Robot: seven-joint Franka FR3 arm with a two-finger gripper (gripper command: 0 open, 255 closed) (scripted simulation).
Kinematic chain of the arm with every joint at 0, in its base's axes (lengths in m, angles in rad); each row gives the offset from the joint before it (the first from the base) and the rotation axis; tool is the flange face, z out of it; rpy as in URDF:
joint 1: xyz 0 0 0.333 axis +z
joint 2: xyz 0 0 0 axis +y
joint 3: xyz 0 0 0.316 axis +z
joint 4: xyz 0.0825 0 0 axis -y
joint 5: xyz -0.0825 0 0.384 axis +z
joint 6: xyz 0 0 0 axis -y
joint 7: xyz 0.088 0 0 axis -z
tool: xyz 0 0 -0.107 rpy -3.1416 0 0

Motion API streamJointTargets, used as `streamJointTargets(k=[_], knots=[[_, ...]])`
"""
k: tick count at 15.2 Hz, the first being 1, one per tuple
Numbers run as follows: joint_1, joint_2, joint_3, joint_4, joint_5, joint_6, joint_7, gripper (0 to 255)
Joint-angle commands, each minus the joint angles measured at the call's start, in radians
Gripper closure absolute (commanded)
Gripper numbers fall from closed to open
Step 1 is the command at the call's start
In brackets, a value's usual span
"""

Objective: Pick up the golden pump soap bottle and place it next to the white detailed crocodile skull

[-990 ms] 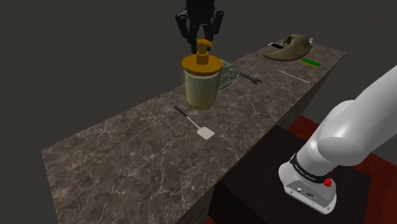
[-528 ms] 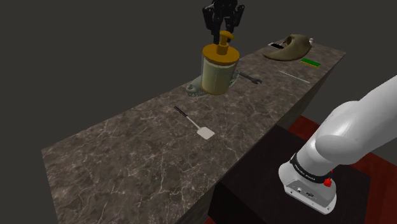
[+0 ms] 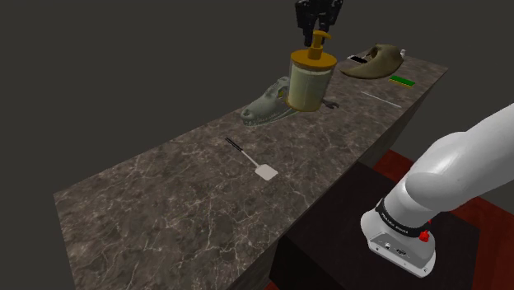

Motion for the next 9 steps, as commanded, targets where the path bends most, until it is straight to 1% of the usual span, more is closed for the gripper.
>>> streamJointTargets(k=[1, 9], knots=[[-0.019, -0.004, -0.036, 0.005, -0.017, -0.011, -0.057, 255], [-0.090, 0.039, -0.167, 0.075, -0.076, -0.038, -0.262, 255]])
